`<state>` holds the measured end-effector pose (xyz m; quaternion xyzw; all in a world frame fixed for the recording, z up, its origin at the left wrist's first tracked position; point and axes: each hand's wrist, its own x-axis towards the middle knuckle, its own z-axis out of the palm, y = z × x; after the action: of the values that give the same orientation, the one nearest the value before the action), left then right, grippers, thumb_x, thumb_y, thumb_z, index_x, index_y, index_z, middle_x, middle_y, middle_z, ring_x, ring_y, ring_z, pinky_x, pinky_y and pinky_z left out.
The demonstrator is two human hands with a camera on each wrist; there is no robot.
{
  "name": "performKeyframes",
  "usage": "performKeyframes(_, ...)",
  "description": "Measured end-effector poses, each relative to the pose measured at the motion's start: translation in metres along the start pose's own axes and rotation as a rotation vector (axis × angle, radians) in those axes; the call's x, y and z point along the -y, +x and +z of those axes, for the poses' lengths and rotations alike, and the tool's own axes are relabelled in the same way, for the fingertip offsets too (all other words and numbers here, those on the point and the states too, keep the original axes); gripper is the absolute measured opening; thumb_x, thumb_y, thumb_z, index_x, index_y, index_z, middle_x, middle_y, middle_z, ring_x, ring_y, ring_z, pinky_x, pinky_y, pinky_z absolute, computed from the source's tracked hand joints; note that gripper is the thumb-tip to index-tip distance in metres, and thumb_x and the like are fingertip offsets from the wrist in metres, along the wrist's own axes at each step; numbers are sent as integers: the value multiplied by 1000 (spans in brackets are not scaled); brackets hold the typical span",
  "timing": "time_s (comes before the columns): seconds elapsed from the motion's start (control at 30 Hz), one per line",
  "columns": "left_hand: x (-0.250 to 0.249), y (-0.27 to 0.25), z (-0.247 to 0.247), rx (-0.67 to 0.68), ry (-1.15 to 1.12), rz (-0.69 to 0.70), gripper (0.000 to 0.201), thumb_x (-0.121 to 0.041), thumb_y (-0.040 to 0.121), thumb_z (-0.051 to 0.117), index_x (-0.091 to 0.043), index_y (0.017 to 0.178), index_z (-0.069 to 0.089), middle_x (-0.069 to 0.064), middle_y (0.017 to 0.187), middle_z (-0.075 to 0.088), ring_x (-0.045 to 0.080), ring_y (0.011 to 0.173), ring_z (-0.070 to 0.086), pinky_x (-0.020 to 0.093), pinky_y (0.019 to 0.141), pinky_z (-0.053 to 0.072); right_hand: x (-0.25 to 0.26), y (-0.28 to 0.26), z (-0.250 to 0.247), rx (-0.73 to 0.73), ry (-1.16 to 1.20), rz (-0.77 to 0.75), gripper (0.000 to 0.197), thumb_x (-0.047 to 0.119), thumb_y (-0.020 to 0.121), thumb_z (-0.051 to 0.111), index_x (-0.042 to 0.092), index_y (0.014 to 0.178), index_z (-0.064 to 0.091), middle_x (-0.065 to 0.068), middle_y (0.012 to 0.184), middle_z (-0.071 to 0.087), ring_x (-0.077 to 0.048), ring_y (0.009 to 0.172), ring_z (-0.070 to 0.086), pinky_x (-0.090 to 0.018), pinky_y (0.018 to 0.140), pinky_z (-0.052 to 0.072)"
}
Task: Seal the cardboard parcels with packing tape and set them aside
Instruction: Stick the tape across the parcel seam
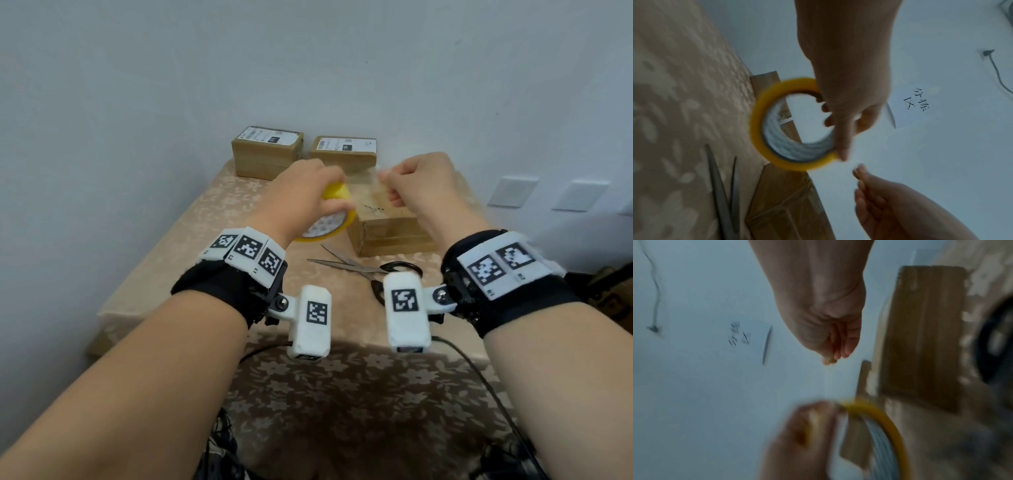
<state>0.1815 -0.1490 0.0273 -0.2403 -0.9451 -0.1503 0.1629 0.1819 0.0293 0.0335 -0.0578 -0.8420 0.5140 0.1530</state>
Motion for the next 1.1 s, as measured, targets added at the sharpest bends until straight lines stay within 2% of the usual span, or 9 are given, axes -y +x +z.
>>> performKeyframes(0.13, -2, 6, 5, 111, 70, 3, 55, -57, 81, 58, -26, 127, 59, -1, 102, 43, 21, 102, 44, 31, 82, 38, -10, 6, -10, -19, -116, 3, 26, 20, 86, 70, 13, 62, 63, -1, 60, 59, -18, 64, 58, -33, 72, 54)
performKeyframes(0.27, -5, 9, 9, 195, 116, 3, 56, -55, 82, 58, -25, 129, 57, -2, 101, 37, 21, 101, 46, 32, 79, 39, -18, 4, -4, 2, -266, 23, 17, 25, 89, 66, 13, 77, 65, -2, 85, 63, -17, 83, 56, -26, 73, 40)
performKeyframes(0.43, -8, 16, 7, 223, 163, -5, 57, -53, 80, 63, -24, 130, 57, 2, 109, 47, 23, 106, 46, 37, 84, 43, -17, 2, 3, -13, -332, 3, 22, 22, 92, 62, 3, 83, 69, -8, 85, 66, -23, 82, 60, -28, 72, 43)
performKeyframes(0.6, -13, 24, 9, 282, 189, -24, 55, -51, 82, 63, -26, 130, 57, 2, 112, 44, 24, 110, 43, 40, 90, 43, -21, 3, 6, -23, -379, 0, 25, 21, 92, 61, -2, 93, 71, -16, 93, 70, -27, 86, 64, -28, 69, 42)
performKeyframes(0.73, -13, 28, 12, 307, 205, -22, 53, -50, 82, 63, -26, 129, 57, 4, 113, 45, 25, 111, 42, 38, 90, 41, -22, 5, 8, -31, -415, -5, 25, 22, 91, 64, -2, 93, 69, -13, 94, 69, -23, 80, 60, -27, 70, 41)
performKeyframes(0.83, -12, 28, 14, 315, 203, -23, 51, -49, 82, 64, -27, 127, 59, 1, 107, 42, 25, 110, 42, 37, 88, 39, -23, 6, 9, -58, -391, 0, 34, 23, 89, 67, 3, 115, 58, -9, 111, 61, -24, 103, 57, -27, 77, 39)
performKeyframes(0.9, -13, 29, 15, 318, 208, -20, 51, -49, 82, 64, -27, 127, 59, 1, 106, 41, 25, 109, 42, 37, 87, 38, -26, 9, 8, -77, -365, -10, 43, 22, 87, 69, 9, 123, 49, -8, 118, 58, -23, 106, 54, -27, 79, 39)
performKeyframes(1.0, -12, 29, 19, 327, 213, -22, 50, -49, 83, 64, -27, 127, 59, 1, 106, 42, 25, 109, 42, 38, 88, 39, -31, 14, 10, -73, -392, -38, 41, 20, 85, 70, 11, 118, 48, -4, 107, 54, -19, 93, 48, -28, 75, 39)
performKeyframes(1.1, -11, 28, 21, 332, 201, -27, 50, -50, 82, 64, -28, 127, 59, 3, 112, 45, 25, 109, 42, 40, 91, 41, -34, 16, 10, -22, -489, -50, 41, 23, 83, 71, 11, 115, 47, -1, 99, 46, -20, 90, 46, -30, 72, 38)
